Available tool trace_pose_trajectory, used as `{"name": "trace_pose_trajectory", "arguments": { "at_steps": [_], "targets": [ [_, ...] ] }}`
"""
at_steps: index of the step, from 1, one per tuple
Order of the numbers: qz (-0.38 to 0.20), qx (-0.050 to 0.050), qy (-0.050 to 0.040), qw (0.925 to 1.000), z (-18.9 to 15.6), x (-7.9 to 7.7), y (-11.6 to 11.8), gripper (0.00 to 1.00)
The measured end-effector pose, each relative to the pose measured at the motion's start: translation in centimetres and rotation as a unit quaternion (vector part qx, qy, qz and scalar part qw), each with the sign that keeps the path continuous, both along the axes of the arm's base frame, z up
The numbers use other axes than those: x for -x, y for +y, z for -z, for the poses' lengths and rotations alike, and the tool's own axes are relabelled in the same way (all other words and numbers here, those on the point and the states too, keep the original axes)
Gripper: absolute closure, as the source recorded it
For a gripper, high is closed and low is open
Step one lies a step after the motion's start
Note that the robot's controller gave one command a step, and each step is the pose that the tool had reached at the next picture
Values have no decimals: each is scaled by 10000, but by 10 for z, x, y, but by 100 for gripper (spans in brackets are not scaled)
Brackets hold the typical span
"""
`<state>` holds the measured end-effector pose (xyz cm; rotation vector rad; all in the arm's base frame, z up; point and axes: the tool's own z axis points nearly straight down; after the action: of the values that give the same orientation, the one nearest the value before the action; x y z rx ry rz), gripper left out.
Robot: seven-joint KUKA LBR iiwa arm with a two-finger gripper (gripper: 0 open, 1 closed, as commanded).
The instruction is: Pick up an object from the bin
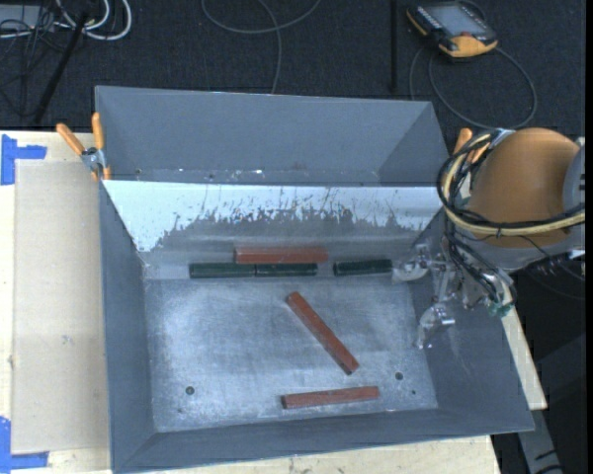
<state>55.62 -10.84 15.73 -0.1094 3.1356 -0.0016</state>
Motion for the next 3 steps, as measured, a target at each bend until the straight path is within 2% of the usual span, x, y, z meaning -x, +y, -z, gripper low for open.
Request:
{"name": "trace_pose_trajectory", "arguments": {
  "at_steps": [1, 2, 3],
  "targets": [
    [284, -13, 40, 9996, 25, 18, 7, 0],
    [378, -7, 26, 9993, 49, 14, 20, 0],
    [-418, -8, 25, 9991, 65, 30, 32, 0]
  ]
}}
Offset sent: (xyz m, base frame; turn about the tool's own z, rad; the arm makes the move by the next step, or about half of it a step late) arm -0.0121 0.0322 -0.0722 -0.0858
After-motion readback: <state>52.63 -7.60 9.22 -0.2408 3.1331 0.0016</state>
